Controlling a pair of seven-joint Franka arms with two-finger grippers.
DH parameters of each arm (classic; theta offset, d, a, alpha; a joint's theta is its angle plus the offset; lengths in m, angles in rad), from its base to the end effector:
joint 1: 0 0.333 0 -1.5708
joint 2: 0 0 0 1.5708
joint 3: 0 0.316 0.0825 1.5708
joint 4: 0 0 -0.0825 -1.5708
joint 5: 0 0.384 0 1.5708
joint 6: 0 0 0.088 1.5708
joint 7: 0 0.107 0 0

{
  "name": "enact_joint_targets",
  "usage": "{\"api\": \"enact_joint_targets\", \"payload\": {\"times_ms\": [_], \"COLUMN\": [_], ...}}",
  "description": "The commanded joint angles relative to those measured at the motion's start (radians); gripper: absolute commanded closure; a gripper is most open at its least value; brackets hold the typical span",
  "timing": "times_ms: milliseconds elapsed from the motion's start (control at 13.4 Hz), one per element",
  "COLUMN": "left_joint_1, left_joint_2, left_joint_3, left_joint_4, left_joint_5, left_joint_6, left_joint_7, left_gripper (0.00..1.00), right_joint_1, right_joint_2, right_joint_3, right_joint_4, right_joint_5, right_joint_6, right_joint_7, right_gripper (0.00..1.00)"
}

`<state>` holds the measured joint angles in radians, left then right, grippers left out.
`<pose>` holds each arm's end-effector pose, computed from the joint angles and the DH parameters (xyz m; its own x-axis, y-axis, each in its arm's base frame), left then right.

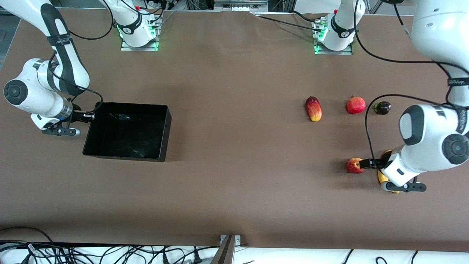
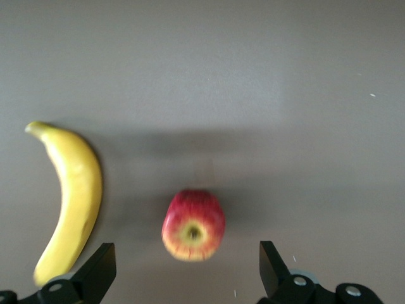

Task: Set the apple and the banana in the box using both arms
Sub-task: 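Drag the box toward center with the right gripper while the left gripper grasps the apple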

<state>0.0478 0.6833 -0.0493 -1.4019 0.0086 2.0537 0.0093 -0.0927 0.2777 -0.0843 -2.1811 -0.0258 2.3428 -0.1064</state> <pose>0.7230 0.0063 0.2996 0.9995 -0.0047 -0.0306 -0.0040 -0.9997 0.0239 0.5387 -0.0969 0.2525 0.9916 -0.0509 -0.1189 -0.0480 -0.9985 0.0269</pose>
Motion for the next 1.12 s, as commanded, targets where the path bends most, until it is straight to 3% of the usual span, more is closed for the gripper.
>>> {"api": "enact_joint_targets", "payload": {"times_ms": [0,299,374,598,822,897,972,1047], "left_joint_1": [0.000,0.000,0.001,0.004,0.009,0.009,0.010,0.012], "left_joint_2": [0.056,0.097,0.097,0.097,0.097,0.096,0.093,0.091], "left_joint_3": [0.002,0.002,0.002,0.002,0.002,0.002,0.002,0.002], "left_joint_4": [-0.009,-0.026,-0.054,-0.127,-0.186,-0.186,-0.186,-0.186], "left_joint_5": [-0.013,-0.013,-0.010,0.008,0.008,0.008,0.008,0.008], "left_joint_6": [0.083,0.101,0.126,0.203,0.267,0.267,0.267,0.264], "left_joint_7": [0.028,0.026,0.028,0.028,0.026,0.026,0.021,0.017], "left_gripper": [0.00,0.00,0.00,0.00,0.00,0.07,0.45,0.78], "right_joint_1": [-0.012,-0.002,0.001,0.010,0.104,0.163,0.232,0.305], "right_joint_2": [0.002,-0.052,-0.066,-0.055,-0.035,-0.020,0.006,0.036], "right_joint_3": [0.005,0.018,0.044,0.133,0.195,0.195,0.195,0.195], "right_joint_4": [0.001,0.027,0.062,0.260,0.403,0.426,0.455,0.499], "right_joint_5": [0.018,0.017,0.017,0.024,0.047,0.059,0.082,0.099], "right_joint_6": [0.015,-0.020,-0.072,-0.398,-0.510,-0.508,-0.501,-0.500], "right_joint_7": [0.011,0.010,0.016,0.184,0.369,0.449,0.520,0.593], "right_gripper": [1.00,1.00,1.00,1.00,1.00,1.00,1.00,1.00]}}
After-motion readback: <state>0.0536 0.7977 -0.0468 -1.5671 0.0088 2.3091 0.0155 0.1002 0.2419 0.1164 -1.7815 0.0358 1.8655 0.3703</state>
